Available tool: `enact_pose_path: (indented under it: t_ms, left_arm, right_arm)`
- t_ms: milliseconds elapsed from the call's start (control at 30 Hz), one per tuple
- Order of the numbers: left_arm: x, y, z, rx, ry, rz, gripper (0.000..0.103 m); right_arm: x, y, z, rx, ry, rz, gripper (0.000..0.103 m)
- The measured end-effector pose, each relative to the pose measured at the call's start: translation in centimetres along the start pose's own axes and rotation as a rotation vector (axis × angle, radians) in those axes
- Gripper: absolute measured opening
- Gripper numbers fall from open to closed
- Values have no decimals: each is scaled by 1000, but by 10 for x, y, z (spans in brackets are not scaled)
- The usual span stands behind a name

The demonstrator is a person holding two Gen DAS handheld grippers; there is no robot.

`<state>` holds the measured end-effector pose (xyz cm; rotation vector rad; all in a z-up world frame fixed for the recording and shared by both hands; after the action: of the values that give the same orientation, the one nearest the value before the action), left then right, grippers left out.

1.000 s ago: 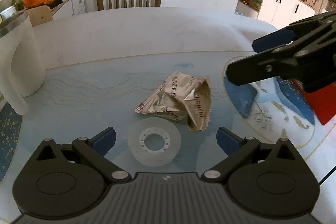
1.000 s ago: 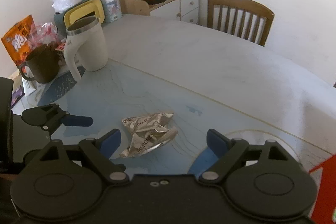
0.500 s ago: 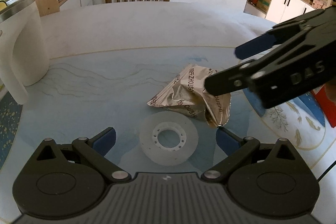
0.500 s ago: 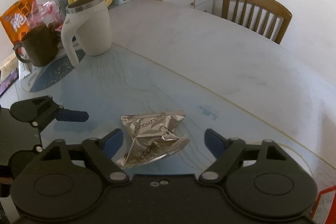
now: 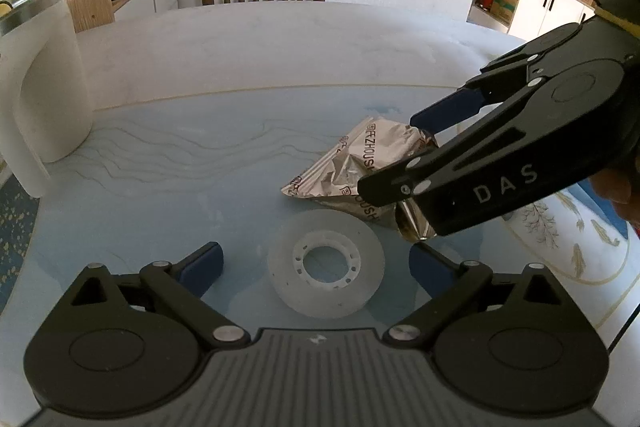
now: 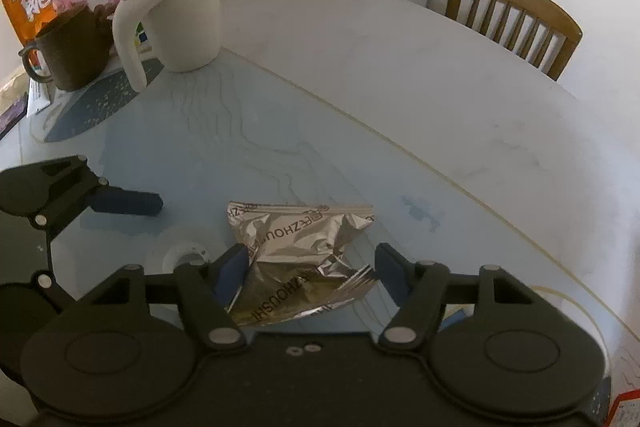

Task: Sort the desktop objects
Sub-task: 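Close the right tool on the silver foil wrapper and lift it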

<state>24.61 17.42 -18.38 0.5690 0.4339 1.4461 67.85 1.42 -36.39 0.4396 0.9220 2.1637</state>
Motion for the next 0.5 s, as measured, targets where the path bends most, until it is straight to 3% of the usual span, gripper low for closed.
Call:
enact_pose_path:
  t_ms: [333,500]
  left_arm:
    - [-4,2,-2,-20,-61,25,92]
    - [-7,3,-3,-30,-86,26,86]
  right_arm:
    - [-4,-7,-7,24,-52,35,58]
    - [-12,-4,-9,21,-74,13,51]
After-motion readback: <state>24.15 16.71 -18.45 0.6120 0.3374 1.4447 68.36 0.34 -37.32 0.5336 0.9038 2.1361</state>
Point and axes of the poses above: each gripper's, at about its wrist camera, not at the fingertips, and y roughly against the way its jaws point, x to its left, z to its top, the point moved 10 cm from there along -y, roughly the way its jaws point, and after that the axes turned 10 degrees about -x, right-handed, at the moved point
